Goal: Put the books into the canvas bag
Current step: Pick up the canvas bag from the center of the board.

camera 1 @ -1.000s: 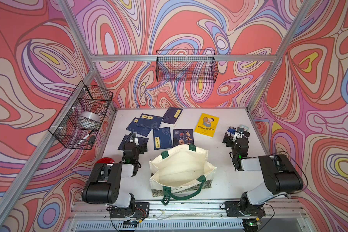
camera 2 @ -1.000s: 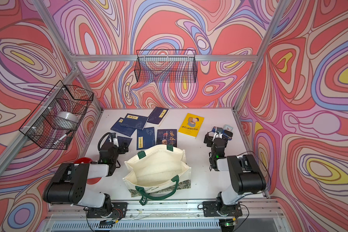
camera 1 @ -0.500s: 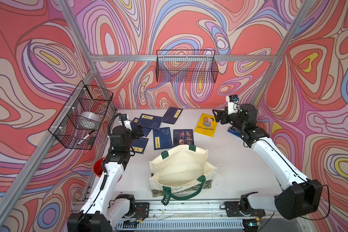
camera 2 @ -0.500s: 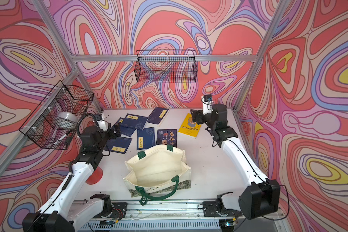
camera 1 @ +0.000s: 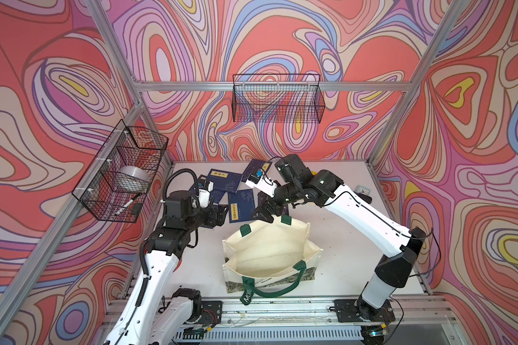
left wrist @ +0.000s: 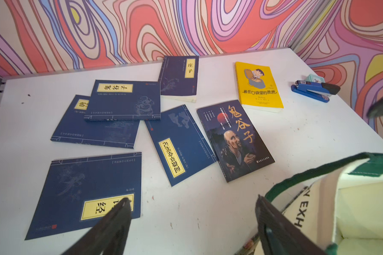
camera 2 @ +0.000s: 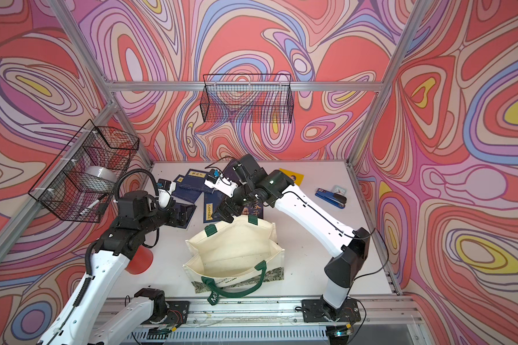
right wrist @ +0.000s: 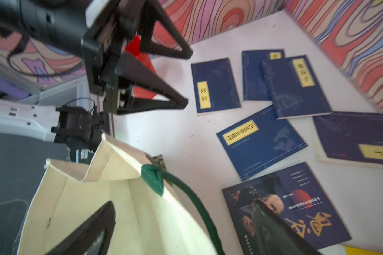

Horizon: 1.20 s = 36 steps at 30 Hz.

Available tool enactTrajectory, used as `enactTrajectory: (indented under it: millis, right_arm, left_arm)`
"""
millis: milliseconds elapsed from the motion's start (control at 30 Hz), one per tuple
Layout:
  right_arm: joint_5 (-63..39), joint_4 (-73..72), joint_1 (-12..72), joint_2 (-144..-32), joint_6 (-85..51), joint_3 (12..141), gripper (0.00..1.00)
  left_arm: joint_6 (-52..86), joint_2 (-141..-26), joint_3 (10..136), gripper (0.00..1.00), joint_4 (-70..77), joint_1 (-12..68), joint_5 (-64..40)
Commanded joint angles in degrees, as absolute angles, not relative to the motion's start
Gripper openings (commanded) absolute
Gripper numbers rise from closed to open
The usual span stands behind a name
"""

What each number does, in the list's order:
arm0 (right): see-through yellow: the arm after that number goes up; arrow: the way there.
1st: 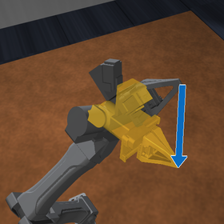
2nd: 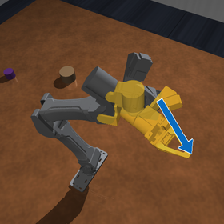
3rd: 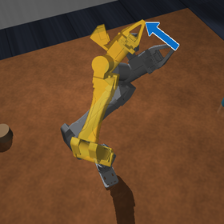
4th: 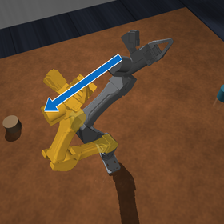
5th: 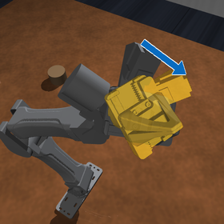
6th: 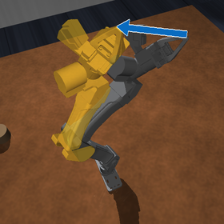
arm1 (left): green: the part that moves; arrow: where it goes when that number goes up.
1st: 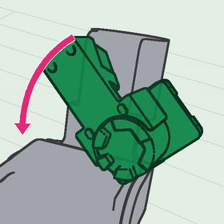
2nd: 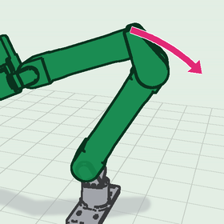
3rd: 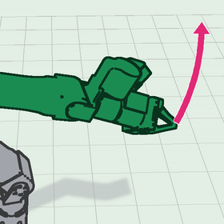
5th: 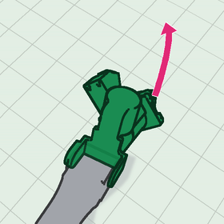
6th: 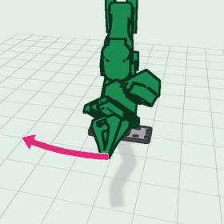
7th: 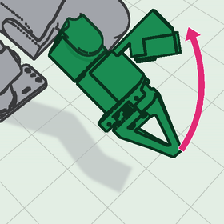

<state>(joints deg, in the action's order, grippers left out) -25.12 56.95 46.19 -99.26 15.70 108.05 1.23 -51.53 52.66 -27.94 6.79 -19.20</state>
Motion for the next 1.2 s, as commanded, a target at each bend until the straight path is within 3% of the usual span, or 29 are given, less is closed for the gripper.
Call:
enactTrajectory:
  millis: [0,333,567,700,767,867,1000,1167]
  right_arm:
    - [-24.5,63.6,46.8,-99.1,18.5,107.3,0.98]
    - [-11.9,60.2,48.4,-102.9,23.5,103.1,0.96]
    - [-13.8,54.5,48.4,-101.9,27.0,99.5,0.84]
    - [-17.8,55.1,48.4,-102.8,27.7,98.4,0.83]
    - [-18.4,56.1,48.4,-103.9,27.6,98.5,0.73]
    - [-18.3,58.9,48.4,-106.0,27.4,100.8,0.37]
    - [-17.0,59.7,48.4,-105.3,26.1,103.3,0.01]
    - [-8.3,52.8,48.4,-97.4,18.7,101.4,0.0]
  left_arm:
    - [0.2,-51.8,53.4,0.89,-30.2,6.9,-21.0]
    - [2.1,-52.8,52.8,0.89,-28.9,6.9,-21.0]
    - [1.9,-51.5,54.0,0.9,-31.5,6.9,-21.1]
    - [1.7,-50.1,54.4,0.91,-32.0,6.9,-20.4]
    - [1.8,-49.8,54.8,0.92,-32.1,6.8,-19.4]
    - [2.2,-49.7,56.1,0.92,-32.3,6.9,-18.9]
    - [4.1,-49.6,58.3,0.92,-32.3,6.9,-18.1]
    - [8.5,-50.2,62.4,0.91,-32.0,6.9,-17.1]
